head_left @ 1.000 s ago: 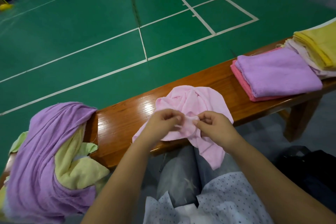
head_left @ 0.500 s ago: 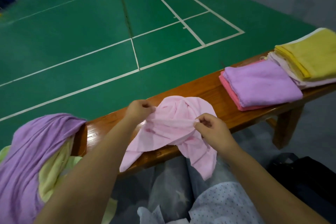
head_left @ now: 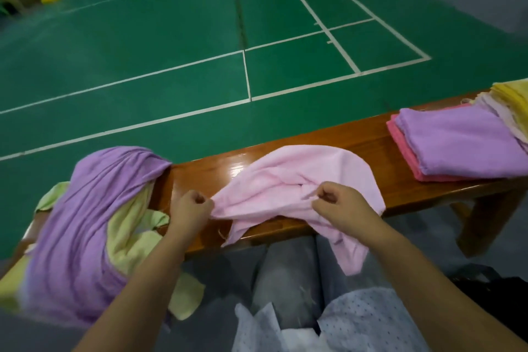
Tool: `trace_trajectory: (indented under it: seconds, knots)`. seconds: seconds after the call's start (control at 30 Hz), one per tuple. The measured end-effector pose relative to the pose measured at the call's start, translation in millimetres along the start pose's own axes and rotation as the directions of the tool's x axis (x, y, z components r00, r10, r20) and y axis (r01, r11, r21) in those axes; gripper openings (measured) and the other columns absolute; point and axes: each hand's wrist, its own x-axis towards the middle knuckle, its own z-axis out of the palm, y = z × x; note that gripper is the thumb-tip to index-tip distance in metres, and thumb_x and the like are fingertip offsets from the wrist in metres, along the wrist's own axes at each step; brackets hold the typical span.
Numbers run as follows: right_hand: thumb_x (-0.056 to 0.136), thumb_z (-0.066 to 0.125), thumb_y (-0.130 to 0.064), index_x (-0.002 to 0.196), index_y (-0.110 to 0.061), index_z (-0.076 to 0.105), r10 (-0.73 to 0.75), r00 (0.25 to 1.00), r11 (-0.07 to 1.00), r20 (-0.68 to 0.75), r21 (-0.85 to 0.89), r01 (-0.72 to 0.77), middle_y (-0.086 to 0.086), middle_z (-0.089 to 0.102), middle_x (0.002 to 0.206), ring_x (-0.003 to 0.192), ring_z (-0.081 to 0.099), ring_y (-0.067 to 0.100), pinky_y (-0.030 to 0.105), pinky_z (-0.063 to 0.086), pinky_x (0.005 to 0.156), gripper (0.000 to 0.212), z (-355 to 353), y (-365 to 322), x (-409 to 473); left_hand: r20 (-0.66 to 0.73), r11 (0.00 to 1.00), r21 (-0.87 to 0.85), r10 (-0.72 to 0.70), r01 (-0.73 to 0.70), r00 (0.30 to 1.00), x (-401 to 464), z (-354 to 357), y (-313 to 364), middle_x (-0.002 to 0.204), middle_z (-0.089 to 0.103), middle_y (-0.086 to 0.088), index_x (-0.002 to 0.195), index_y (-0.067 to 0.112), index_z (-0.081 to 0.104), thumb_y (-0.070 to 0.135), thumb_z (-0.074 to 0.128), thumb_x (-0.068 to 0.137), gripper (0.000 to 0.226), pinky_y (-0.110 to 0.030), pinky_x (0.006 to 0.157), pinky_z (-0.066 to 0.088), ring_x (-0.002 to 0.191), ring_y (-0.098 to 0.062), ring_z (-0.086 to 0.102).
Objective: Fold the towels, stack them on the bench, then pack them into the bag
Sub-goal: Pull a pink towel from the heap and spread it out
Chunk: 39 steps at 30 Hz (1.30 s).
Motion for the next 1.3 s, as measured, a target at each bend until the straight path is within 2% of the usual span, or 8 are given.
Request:
trace_trajectory:
  seconds: [0.1,0.23,0.4,0.6,0.73,0.83,1.03,1.3]
  knots:
    - [0.09,0.056,-0.02,0.076,-0.017,0.054,0.076,0.996,0.996,0.039,-0.044,-0.074,0.006,0.058,0.076,0.074,0.053,0.019,0.025,0.044,0.064,0.014,11,13,-6,0.062,0.95,0.277,0.135,-0.147,0.989,-6,8,-12,0.096,0.068,-0.006,0.091,0.013,0.064,0.019,0.061,0.086,0.008,-0.027,0.07,0.039,0.081,-0.019,0.056]
    - [0.089,0.058,-0.021,0.078,-0.018,0.058,0.092,0.996,0.996,-0.007,-0.007,-0.092,0.002,0.062,0.078,0.075,0.055,0.017,0.025,0.045,0.066,0.011,13,20,-8,0.114,0.83,0.347,0.426,-0.437,0.898,-15,20,10,0.115,0.061,0.001,0.118,0.016,0.062,0.026,0.056,0.094,0.027,-0.019,0.078,0.037,0.092,-0.008,0.049]
    - [0.091,0.06,-0.021,0.093,-0.024,0.065,0.073,0.995,0.995,-0.063,0.079,-0.067,-0.01,0.063,0.085,0.085,0.059,0.011,0.02,0.044,0.072,0.006,13,24,-7,0.231,0.835,0.375,0.336,-0.402,0.913,-9,34,30,0.13,0.055,-0.002,0.135,0.02,0.051,0.029,0.058,0.094,0.043,-0.023,0.084,0.045,0.106,-0.019,0.056]
    - [0.093,0.055,-0.018,0.103,-0.024,0.064,0.065,0.992,0.993,-0.107,0.105,-0.054,-0.005,0.062,0.092,0.091,0.058,0.014,0.017,0.046,0.066,0.014,13,27,-8,0.276,0.786,0.462,0.312,-0.41,0.909,-4,25,35,0.11,0.067,-0.002,0.125,0.022,0.062,0.024,0.052,0.098,0.029,-0.021,0.073,0.052,0.088,-0.019,0.063]
    - [0.095,0.051,-0.017,0.106,-0.019,0.061,0.042,0.986,0.996,-0.16,0.078,-0.03,0.001,0.063,0.099,0.094,0.057,0.017,0.023,0.047,0.073,0.015,1,24,-5,0.191,0.971,0.078,0.209,-0.227,0.959,-5,4,41,0.089,0.066,-0.001,0.1,0.014,0.067,0.021,0.063,0.091,0.012,-0.024,0.065,0.054,0.079,-0.018,0.064]
    - [0.095,0.05,-0.011,0.104,-0.018,0.059,-0.012,0.968,0.999,-0.249,0.028,0.019,0.0,0.061,0.096,0.092,0.057,0.017,0.019,0.042,0.067,0.015,-25,18,6,0.216,0.98,-0.17,0.142,-0.106,0.966,4,-28,53,0.084,0.064,-0.007,0.091,0.008,0.061,0.014,0.068,0.086,0.01,-0.024,0.062,0.054,0.072,-0.018,0.062]
    - [0.095,0.047,-0.009,0.106,-0.016,0.058,-0.161,0.876,0.987,-0.454,-0.045,0.157,-0.003,0.06,0.093,0.086,0.054,0.016,0.019,0.039,0.062,0.016,-82,-29,36,0.432,0.858,-0.514,0.249,0.009,0.867,11,-98,88,0.062,0.055,-0.006,0.082,0.007,0.054,-0.002,0.064,0.073,0.017,-0.014,0.038,0.042,0.041,-0.008,0.051]
    - [0.097,0.047,-0.016,0.106,-0.015,0.059,-0.434,0.601,0.887,-0.671,-0.2,0.417,0.003,0.06,0.099,0.091,0.053,0.022,0.033,0.043,0.076,0.015,-134,-130,56,0.12,0.676,-0.728,0.288,-0.113,0.95,7,-162,168,0.059,0.06,-0.001,0.086,0.004,0.06,-0.001,0.047,0.096,0.017,-0.01,0.047,0.048,0.048,-0.003,0.053]
